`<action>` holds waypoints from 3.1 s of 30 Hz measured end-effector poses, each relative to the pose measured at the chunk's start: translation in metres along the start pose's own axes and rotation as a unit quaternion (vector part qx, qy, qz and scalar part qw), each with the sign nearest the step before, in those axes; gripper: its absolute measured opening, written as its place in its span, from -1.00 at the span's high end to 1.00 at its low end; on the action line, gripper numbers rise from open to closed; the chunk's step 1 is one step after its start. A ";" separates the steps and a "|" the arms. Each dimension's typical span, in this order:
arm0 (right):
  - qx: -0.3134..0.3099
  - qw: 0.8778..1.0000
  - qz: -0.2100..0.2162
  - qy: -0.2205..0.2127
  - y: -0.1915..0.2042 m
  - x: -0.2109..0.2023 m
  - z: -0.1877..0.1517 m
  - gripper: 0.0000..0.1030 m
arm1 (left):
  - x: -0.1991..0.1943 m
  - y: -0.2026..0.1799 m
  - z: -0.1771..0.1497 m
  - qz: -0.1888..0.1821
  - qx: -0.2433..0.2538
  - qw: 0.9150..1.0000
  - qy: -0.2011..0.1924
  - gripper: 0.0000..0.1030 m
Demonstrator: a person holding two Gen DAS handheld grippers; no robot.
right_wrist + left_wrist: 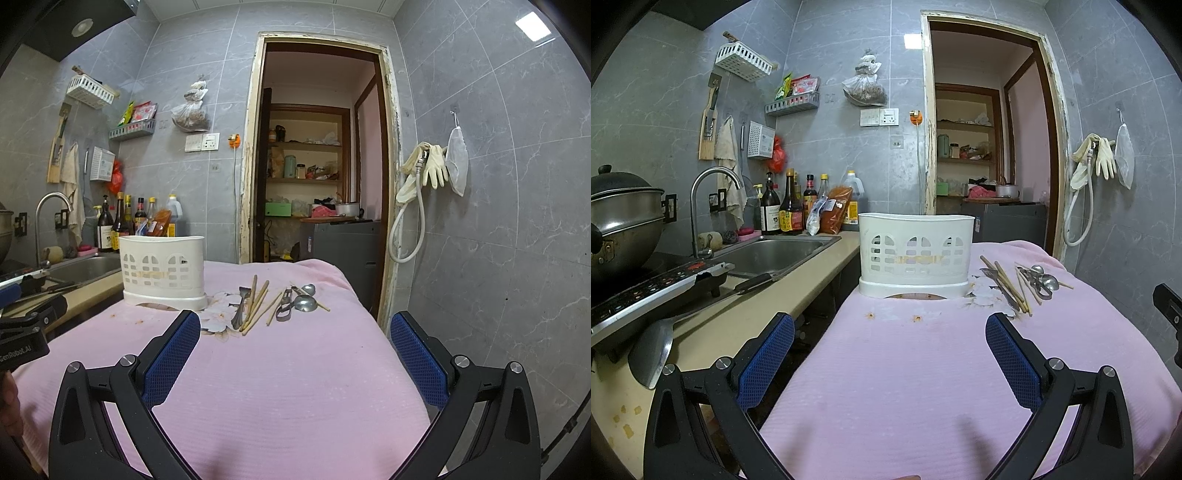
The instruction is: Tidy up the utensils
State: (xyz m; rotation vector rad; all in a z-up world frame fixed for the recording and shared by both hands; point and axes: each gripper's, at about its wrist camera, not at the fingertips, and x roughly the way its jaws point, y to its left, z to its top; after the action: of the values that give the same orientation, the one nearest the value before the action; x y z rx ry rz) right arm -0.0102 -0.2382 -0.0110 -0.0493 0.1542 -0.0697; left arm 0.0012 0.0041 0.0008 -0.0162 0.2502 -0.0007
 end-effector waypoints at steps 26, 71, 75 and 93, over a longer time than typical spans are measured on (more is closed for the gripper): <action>0.000 1.000 0.001 0.003 0.001 0.002 -0.002 -1.00 | 0.000 0.000 0.000 0.000 0.001 1.000 0.001 -0.98; -0.047 0.998 0.035 0.003 -0.016 0.042 0.038 -1.00 | 0.043 -0.026 0.044 -0.005 0.031 0.999 0.016 -0.98; -0.059 0.997 0.040 0.007 -0.025 0.061 0.049 -1.00 | 0.064 -0.034 0.058 -0.011 0.043 0.999 0.030 -0.98; -0.054 0.992 0.089 0.068 -0.090 0.165 0.081 -0.82 | 0.154 -0.106 0.087 -0.102 0.084 0.985 0.112 -0.93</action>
State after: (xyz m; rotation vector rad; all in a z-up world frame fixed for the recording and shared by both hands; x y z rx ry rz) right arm 0.1589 -0.3369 0.0486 -0.1381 0.2970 0.1133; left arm 0.1724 -0.1007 0.0488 0.1270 0.4727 -0.2281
